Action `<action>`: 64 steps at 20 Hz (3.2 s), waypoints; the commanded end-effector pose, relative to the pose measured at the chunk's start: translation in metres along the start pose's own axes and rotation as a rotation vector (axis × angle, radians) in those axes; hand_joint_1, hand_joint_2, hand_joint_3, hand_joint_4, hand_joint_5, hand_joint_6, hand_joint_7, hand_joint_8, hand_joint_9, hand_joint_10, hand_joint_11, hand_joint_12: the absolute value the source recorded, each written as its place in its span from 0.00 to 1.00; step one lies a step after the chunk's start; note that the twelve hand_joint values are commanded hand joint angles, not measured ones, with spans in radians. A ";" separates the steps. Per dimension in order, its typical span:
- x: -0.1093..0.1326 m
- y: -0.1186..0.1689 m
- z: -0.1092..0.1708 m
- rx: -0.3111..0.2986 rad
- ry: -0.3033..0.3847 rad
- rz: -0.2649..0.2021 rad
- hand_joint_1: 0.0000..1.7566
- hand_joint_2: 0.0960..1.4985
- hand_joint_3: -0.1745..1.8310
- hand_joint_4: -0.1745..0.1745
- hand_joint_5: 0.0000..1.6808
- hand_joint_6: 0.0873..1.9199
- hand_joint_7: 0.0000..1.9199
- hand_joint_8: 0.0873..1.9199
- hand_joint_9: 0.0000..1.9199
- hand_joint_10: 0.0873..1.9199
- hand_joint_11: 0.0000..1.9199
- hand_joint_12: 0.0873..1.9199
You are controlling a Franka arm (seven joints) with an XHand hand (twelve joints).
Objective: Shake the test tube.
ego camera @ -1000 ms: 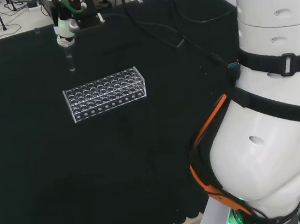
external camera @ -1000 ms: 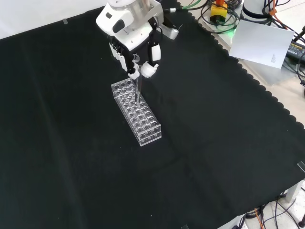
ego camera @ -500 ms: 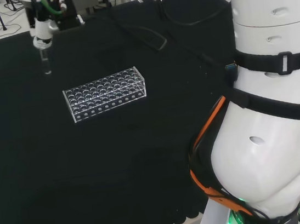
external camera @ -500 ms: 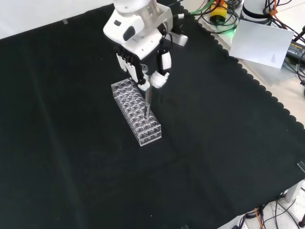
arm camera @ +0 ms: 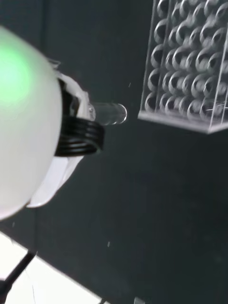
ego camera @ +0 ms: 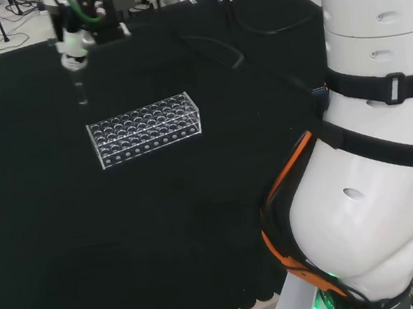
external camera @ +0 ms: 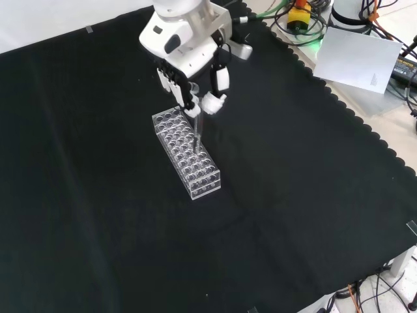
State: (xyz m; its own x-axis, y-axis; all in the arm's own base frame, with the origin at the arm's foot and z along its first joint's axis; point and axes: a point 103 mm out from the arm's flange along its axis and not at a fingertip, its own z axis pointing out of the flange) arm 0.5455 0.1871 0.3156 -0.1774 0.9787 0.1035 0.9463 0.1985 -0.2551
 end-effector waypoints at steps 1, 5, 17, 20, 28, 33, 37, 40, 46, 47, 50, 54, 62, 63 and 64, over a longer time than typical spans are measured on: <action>-0.167 -0.051 0.006 -0.030 -0.021 0.271 0.77 0.22 0.56 0.00 0.90 0.14 0.82 0.12 0.86 0.34 0.73 0.50; -0.230 -0.077 -0.013 -0.035 -0.042 0.413 0.77 0.22 0.56 0.00 0.90 0.14 0.82 0.12 0.86 0.34 0.73 0.50; -0.257 -0.082 -0.041 -0.054 -0.027 0.451 0.77 0.22 0.56 0.00 0.90 0.13 0.82 0.11 0.86 0.34 0.73 0.50; -0.228 -0.066 -0.037 -0.062 -0.008 0.388 0.77 0.22 0.56 0.00 0.90 0.13 0.82 0.11 0.86 0.34 0.73 0.50; -0.127 -0.025 -0.026 -0.091 0.061 0.182 0.77 0.22 0.56 0.00 0.90 0.13 0.82 0.11 0.86 0.34 0.73 0.50; -0.072 -0.010 -0.025 -0.102 0.091 0.071 0.77 0.22 0.56 0.00 0.90 0.13 0.82 0.11 0.86 0.34 0.73 0.50; -0.035 -0.001 -0.029 -0.110 0.099 0.003 0.77 0.22 0.56 0.00 0.90 0.13 0.82 0.11 0.86 0.34 0.73 0.50; -0.019 0.000 -0.029 -0.109 0.089 -0.030 0.77 0.22 0.56 0.00 0.90 0.13 0.82 0.11 0.86 0.34 0.73 0.50; -0.021 -0.001 -0.022 -0.086 0.067 -0.025 0.77 0.22 0.56 0.00 0.90 0.13 0.82 0.11 0.86 0.34 0.73 0.50; -0.027 -0.002 -0.021 -0.081 0.068 -0.015 0.77 0.22 0.56 0.00 0.90 0.13 0.82 0.11 0.86 0.34 0.73 0.50; -0.047 -0.006 -0.015 -0.065 0.054 0.025 0.77 0.22 0.56 0.00 0.90 0.13 0.82 0.11 0.86 0.34 0.73 0.50; -0.091 -0.015 -0.011 -0.047 0.031 0.118 0.77 0.22 0.56 0.00 0.90 0.13 0.82 0.11 0.86 0.34 0.73 0.50; -0.167 -0.040 -0.020 -0.033 -0.041 0.257 0.77 0.22 0.56 0.00 0.90 0.13 0.82 0.11 0.86 0.34 0.73 0.50; -0.170 -0.041 -0.022 -0.036 -0.045 0.264 0.77 0.22 0.56 0.00 0.90 0.13 0.82 0.11 0.86 0.34 0.73 0.50; -0.173 -0.043 -0.023 -0.037 -0.048 0.267 0.77 0.22 0.56 0.00 0.90 0.13 0.82 0.11 0.86 0.34 0.73 0.50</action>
State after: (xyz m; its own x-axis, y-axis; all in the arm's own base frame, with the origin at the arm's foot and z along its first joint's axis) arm 0.5479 0.0387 0.3251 0.0219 0.9992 0.0332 0.9732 -0.0137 -0.2297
